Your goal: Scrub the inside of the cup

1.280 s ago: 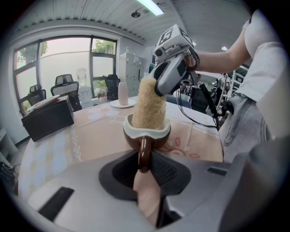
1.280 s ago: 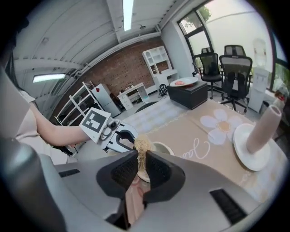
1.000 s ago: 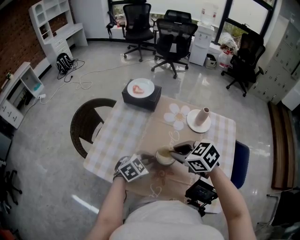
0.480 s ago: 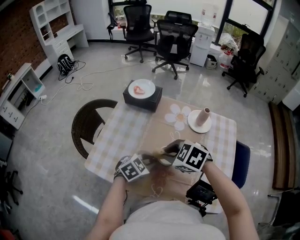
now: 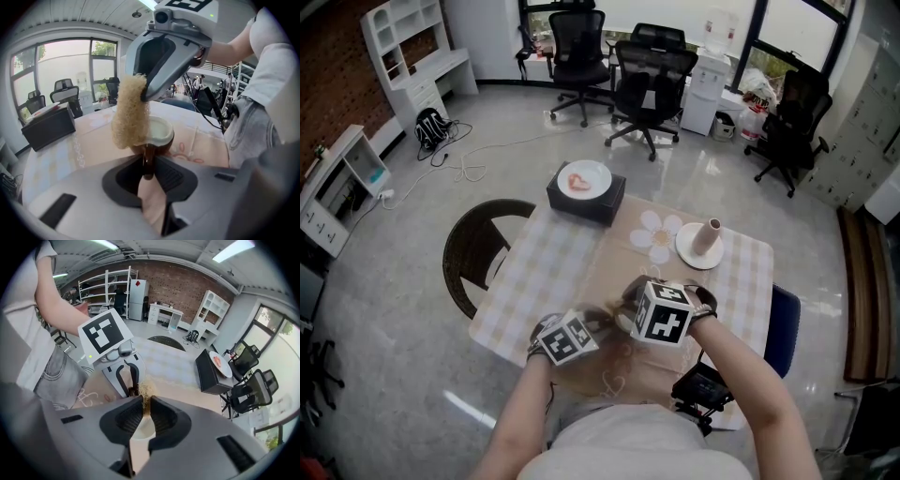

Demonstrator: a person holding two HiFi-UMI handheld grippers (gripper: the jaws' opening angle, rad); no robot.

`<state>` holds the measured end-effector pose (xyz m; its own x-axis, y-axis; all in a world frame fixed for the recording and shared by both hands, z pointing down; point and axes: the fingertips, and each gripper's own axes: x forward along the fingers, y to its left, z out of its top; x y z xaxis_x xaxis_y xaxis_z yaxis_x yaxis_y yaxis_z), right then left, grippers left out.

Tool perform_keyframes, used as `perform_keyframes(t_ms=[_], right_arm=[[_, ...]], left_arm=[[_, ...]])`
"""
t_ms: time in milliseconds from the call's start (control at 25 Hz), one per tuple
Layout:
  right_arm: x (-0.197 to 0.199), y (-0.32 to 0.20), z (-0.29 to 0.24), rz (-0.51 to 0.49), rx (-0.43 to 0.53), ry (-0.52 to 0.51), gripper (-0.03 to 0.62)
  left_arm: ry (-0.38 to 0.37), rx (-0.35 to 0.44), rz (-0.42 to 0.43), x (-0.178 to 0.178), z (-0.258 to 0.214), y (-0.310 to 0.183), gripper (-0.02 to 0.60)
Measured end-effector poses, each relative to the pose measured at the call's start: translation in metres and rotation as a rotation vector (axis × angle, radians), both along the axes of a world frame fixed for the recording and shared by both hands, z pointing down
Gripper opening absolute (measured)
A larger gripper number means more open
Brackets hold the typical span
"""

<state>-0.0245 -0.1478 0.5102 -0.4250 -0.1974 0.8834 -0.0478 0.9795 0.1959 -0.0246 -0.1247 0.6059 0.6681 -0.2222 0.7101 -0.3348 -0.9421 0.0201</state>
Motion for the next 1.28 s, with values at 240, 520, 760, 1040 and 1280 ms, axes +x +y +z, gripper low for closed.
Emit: perform_keyframes(t_ms=[240,520,760,1040,1280], right_arm=[[0.006,-0.013,0.0,0.068,-0.047,-0.035,0.049],[0.019,-0.029,0.002,0.206,-0.128,-0.12,0.049],[0.033,-0.037,0.001,0.282,-0.156,-0.155,0.049],[0.055,-0.041,0.003,0.367,-0.19,-0.181,0.049],[0.072,-0.043,0.007,0.438,-0.219,-0.209,0.048]], left_arm=[[0.012,0.011,0.011,0.003,-0.005,-0.001,0.071],[-0.007,-0.004,0.005,0.0,-0.002,0.0,0.071],[-0.005,-0.002,0.009,0.001,-0.001,0.0,0.071],[-0.011,-0.004,0.012,0.0,-0.002,0.0,0.071],[-0.013,-0.011,0.01,0.0,-0.002,0.001,0.071]])
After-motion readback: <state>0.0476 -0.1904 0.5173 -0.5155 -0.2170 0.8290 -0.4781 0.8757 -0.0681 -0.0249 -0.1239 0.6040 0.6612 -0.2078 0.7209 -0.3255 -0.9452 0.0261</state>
